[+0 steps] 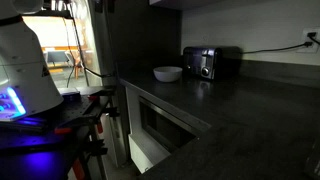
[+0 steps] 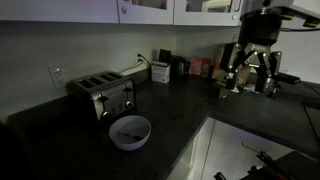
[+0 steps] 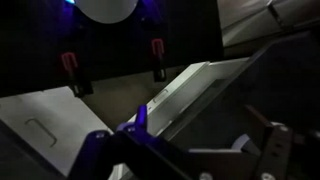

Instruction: Slide the white bowl slightly to the right.

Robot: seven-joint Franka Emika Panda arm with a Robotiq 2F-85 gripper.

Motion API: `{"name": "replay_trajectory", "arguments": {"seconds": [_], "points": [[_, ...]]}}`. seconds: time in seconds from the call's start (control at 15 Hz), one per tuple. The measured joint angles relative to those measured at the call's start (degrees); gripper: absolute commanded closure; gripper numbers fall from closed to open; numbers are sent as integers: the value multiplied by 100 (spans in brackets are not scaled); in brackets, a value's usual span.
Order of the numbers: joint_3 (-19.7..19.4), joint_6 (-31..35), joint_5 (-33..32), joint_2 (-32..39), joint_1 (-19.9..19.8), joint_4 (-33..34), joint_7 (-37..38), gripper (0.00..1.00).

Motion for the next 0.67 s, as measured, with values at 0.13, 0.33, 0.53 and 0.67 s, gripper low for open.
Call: {"name": "replay_trajectory", "arguments": {"seconds": [0.13, 0.33, 0.53, 0.67], "points": [[0, 0, 0, 0, 0, 0, 0, 0], [0, 0, 0, 0, 0, 0, 0, 0], [7, 31, 2, 16, -3, 0, -6, 0], [78, 414, 32, 167, 11, -4, -36, 0]]}}
